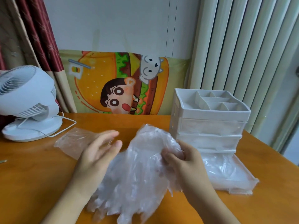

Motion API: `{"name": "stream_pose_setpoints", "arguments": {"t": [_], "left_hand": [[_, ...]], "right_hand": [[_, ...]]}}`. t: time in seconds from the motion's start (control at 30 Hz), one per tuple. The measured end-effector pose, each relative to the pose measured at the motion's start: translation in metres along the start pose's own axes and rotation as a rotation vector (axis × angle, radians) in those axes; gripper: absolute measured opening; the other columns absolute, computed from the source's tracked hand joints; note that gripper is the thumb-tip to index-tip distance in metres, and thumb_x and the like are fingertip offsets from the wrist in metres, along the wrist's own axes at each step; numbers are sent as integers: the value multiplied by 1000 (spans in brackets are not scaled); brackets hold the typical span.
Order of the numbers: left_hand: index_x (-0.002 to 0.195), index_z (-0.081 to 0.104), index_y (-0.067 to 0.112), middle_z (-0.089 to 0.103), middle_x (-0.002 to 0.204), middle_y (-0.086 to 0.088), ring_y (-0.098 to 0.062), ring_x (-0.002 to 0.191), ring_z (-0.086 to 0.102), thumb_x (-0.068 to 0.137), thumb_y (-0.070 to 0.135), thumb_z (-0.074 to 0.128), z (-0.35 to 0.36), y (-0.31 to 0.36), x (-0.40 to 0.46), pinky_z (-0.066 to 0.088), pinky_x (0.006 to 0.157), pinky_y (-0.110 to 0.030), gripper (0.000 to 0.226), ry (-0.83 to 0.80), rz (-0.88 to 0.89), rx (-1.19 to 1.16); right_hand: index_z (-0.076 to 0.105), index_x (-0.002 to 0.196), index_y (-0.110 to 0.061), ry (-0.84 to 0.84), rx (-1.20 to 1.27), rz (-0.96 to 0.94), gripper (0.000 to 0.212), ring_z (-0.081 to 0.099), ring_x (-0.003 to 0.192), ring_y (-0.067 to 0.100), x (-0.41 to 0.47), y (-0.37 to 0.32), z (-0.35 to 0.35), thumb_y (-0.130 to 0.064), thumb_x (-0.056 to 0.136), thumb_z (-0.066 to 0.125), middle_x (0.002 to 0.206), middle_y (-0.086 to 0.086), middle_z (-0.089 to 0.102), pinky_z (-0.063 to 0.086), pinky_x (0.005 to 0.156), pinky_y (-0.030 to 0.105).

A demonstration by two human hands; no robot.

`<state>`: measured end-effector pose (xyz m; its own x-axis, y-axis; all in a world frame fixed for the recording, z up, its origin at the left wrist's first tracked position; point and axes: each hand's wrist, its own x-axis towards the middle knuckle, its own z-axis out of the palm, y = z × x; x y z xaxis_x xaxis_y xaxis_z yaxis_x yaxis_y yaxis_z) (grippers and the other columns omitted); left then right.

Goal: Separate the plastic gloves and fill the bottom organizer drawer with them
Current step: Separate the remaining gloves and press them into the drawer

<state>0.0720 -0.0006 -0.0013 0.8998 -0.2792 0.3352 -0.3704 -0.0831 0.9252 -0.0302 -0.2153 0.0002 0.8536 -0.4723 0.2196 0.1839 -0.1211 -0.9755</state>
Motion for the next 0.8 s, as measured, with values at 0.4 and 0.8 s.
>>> {"name": "stream_pose_setpoints", "arguments": {"t": [0.4, 0.8], "left_hand": [[72, 76, 27, 74, 71, -6, -22, 71, 72, 100, 27, 66, 13, -2, -5, 56, 73, -49, 29, -26, -56, 134], [103, 80, 24, 81, 97, 8, -9, 95, 76, 89, 30, 74, 21, 11, -13, 57, 92, -41, 16, -72, -83, -26]], "right_hand": [[65, 87, 8, -50, -58, 31, 22, 50, 49, 31, 3, -2, -7, -9, 101, 70, 60, 23, 59, 44, 47, 40], [63, 92, 8, -177, -200, 138, 25, 53, 45, 21, -1, -4, -7, -14, 101, 68, 56, 13, 59, 40, 47, 26]]}}
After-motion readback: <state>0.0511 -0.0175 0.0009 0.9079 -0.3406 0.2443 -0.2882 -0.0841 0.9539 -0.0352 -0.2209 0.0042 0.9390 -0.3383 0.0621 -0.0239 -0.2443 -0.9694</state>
